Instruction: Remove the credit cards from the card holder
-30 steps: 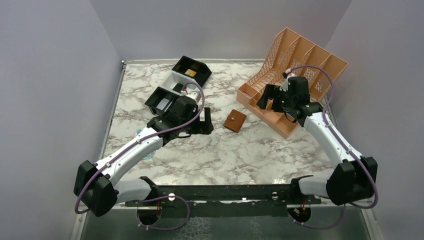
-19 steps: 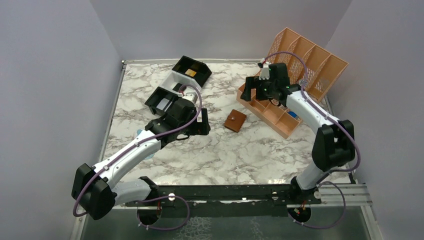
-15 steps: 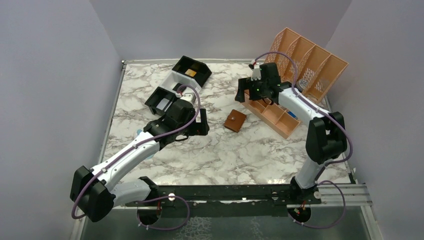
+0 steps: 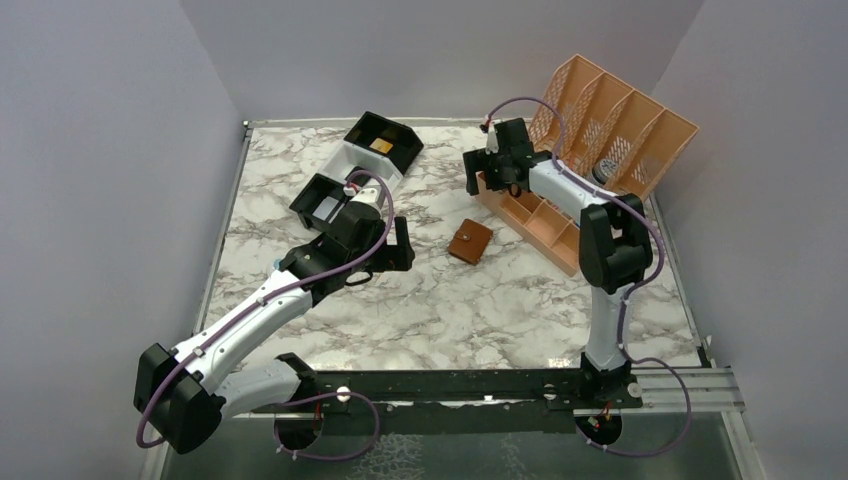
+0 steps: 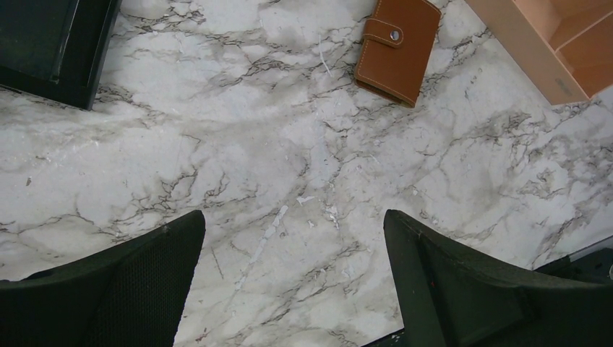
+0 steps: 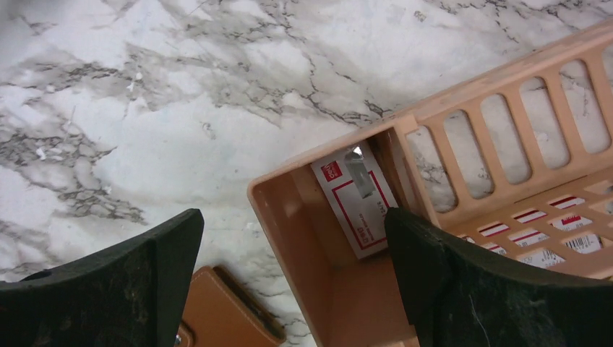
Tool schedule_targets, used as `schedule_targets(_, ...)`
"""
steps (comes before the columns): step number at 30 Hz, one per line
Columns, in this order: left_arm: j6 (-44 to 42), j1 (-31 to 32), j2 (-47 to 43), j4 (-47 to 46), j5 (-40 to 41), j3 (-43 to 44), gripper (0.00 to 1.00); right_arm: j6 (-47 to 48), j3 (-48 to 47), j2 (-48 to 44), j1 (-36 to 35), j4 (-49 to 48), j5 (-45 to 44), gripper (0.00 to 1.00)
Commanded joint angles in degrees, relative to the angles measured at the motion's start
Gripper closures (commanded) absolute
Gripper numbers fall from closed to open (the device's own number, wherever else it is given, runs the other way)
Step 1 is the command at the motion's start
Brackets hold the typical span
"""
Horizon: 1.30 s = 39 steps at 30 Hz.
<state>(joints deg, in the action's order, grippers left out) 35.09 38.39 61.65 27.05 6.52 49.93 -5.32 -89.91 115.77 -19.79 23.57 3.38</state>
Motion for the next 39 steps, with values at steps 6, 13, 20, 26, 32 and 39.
schedule_targets(6, -0.23, 0.19, -0.32, -0.69, 2.23, -0.36, 0.03, -1.68, -9.17, 7.8, 0.64, -2.17, -12.36, 0.01)
schedule_targets(13, -0.42, 0.24, 0.05, -0.63, 2.9, 0.27, 0.03, -6.23, -22.02, 16.59, 0.72, 1.67, -22.26, 0.0)
schedule_targets(20, 0.05, 0.13, 0.16, 0.47, 7.34, 0.39, 0.01, -7.77, -30.84, 21.67, 0.93, 3.19, -30.04, 0.01)
schedule_targets(26, 0.16, -3.22, 0.52, 2.04, 10.33, 1.11, 0.01, -6.87, -38.0, 25.44, 2.72, 5.09, -30.27, 0.01)
schedule_targets(32, -1.13, -9.8, 0.25, 2.38, 7.66, 1.86, 0.01, -3.08, -41.11, 25.82, 4.19, 5.03, -27.26, 0.01)
schedule_targets(39, -2.81, -16.74, -0.67, 3.36, 8.83, 1.51, 0.01, 2.02, -35.1, 22.77, 6.26, 3.99, -21.98, 0.01)
